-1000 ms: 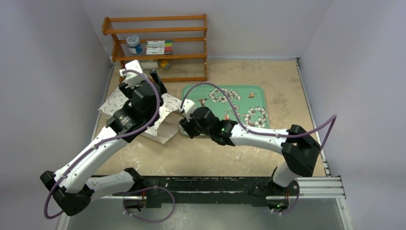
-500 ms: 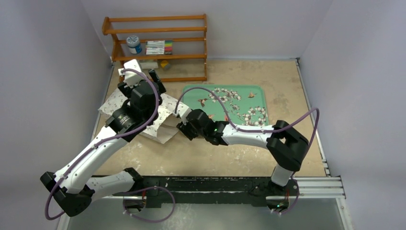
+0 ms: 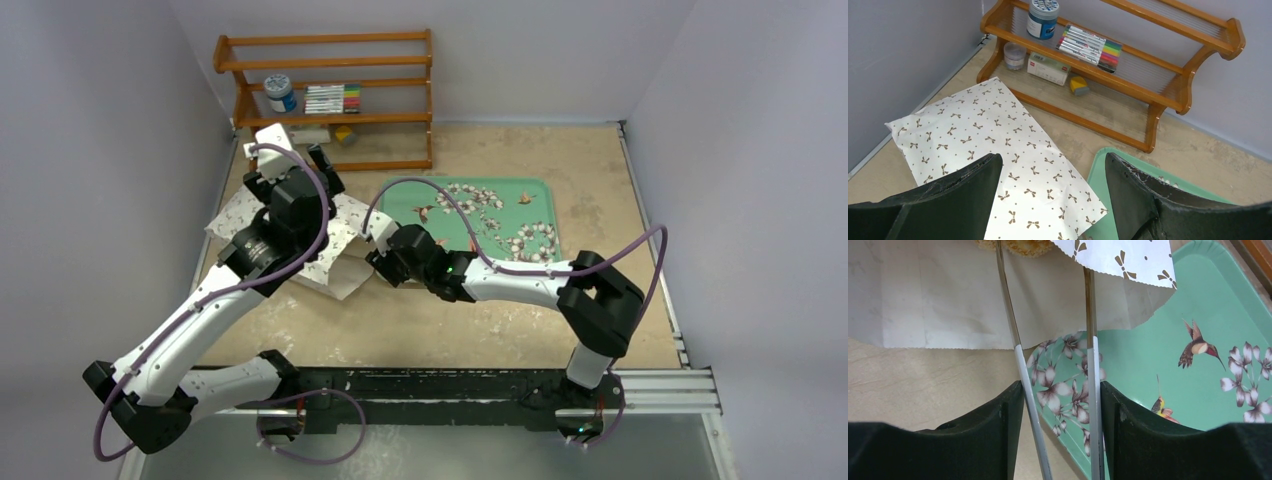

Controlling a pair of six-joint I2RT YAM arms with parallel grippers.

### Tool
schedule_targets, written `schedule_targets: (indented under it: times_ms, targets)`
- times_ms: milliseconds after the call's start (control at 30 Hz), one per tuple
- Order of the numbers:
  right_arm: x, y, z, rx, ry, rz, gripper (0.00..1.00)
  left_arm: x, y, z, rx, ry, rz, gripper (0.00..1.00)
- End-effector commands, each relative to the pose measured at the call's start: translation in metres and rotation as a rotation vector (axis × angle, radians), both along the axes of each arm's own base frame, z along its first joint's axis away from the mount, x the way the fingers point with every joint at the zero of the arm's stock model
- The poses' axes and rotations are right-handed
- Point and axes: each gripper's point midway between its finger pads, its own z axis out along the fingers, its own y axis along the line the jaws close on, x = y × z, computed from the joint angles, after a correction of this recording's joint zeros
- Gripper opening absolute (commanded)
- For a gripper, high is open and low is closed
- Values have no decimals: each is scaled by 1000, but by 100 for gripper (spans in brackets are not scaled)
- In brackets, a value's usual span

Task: Take the fake bread out of the paper bag

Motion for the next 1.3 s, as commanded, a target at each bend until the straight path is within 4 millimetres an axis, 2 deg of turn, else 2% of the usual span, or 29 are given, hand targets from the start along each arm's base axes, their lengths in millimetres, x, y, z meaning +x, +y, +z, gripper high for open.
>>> schedule_targets:
  times_ms: [0,133,367,533,600,633,833,1267]
  targets:
    - [19,15,58,138,-112,-26,56,-1,2,11,-36,-39,-3,76]
    - [20,13,65,153,-128,-32,55,-3,3,12,-39,-42,-1,76]
    - [25,17,64,151,-134,-34,52,-3,3,11,-42,-39,-3,76]
    - [26,20,56,132,-114,-33,30,-3,3,12,-43,-41,1,76]
    - [27,20,54,131,-98,-43,2,-4,4,12,-42,-42,1,76]
    - [27,19,51,124,-89,-47,0,-3,4,11,-41,-40,3,76]
    - [20,21,44,116,-41,-20,0,-5,5,11,-44,-43,4,76]
    - [13,5,60,156,-54,-51,0,-7,7,14,-53,-52,4,76]
